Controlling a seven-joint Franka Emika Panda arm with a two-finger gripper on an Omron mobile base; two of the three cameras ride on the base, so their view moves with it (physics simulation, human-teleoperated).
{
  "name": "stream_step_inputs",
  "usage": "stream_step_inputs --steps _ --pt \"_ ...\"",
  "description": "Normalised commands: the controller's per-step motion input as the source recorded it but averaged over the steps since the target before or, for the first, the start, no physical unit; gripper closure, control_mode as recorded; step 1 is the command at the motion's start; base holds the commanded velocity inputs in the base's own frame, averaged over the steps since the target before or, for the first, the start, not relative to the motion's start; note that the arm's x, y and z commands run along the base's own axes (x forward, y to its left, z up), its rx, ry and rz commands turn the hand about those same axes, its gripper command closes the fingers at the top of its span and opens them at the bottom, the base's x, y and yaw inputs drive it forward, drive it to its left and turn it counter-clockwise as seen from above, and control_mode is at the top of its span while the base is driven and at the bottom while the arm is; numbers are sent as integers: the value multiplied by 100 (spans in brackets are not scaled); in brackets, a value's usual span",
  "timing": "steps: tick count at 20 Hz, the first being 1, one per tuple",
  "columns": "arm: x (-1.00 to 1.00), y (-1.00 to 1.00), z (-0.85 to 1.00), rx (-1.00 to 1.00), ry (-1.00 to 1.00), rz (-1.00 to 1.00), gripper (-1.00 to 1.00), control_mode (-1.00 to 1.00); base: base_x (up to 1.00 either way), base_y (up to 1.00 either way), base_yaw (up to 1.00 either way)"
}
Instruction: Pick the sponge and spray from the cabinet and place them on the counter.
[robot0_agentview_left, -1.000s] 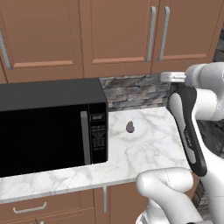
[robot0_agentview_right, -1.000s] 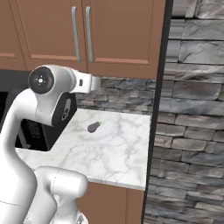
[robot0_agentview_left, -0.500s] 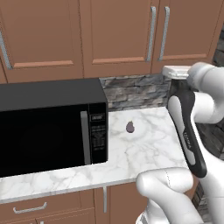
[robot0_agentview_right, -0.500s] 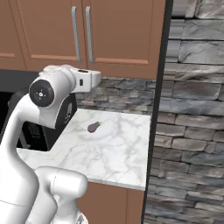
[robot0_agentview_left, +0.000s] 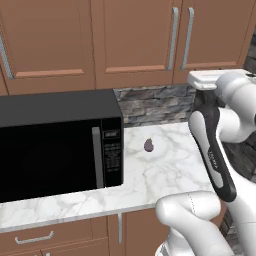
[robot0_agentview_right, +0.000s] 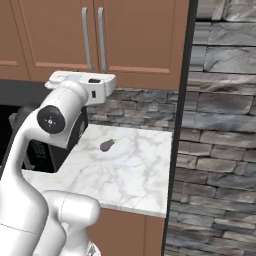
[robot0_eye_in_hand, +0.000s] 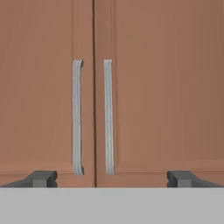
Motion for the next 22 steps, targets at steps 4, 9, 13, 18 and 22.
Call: stream_step_inputs --steps 4,9,13,18,22 --pt "3 0 1 -4 -6 0 -100 -100 0 0 0" --pt "12 0 4 -1 -5 2 -100 -100 0 0 0" --pt "6 0 16 0 -6 2 -100 -100 0 0 0" --pt "15 0 6 0 -1 2 -100 -100 0 0 0" --pt "24 0 0 0 0 2 -100 -100 0 0 0"
